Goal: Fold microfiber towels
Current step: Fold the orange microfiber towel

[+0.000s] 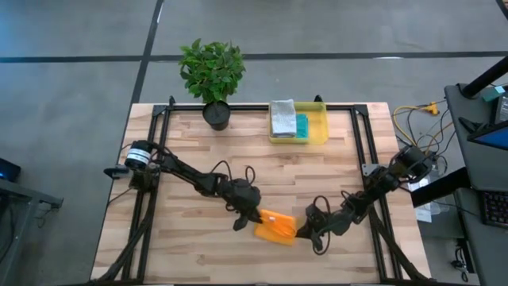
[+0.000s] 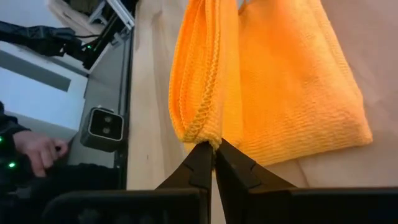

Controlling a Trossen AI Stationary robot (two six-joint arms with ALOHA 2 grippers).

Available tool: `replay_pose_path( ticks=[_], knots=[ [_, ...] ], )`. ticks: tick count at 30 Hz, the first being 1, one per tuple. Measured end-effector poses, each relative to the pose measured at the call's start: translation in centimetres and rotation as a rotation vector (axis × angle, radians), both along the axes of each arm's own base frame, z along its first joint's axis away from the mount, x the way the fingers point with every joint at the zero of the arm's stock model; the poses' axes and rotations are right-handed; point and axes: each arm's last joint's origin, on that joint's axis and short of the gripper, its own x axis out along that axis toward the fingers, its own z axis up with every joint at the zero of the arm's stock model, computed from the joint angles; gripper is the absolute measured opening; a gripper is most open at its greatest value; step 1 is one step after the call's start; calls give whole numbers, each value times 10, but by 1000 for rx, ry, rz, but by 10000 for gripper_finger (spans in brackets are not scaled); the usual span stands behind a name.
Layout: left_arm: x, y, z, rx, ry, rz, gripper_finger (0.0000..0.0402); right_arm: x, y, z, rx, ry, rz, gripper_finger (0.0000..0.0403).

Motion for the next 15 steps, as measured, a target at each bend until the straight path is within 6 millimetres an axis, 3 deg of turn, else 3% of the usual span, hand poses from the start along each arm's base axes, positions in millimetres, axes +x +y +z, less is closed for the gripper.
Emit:
replay_pose_path(
  ticks=[10, 15],
  knots=[
    [1, 2, 0, 30, -5, 53, 1, 4, -7, -2, -24, 28, -21, 9],
    [1, 4, -2, 68, 12, 112, 34, 3, -8, -5, -20, 69, -50, 25]
  ],
)
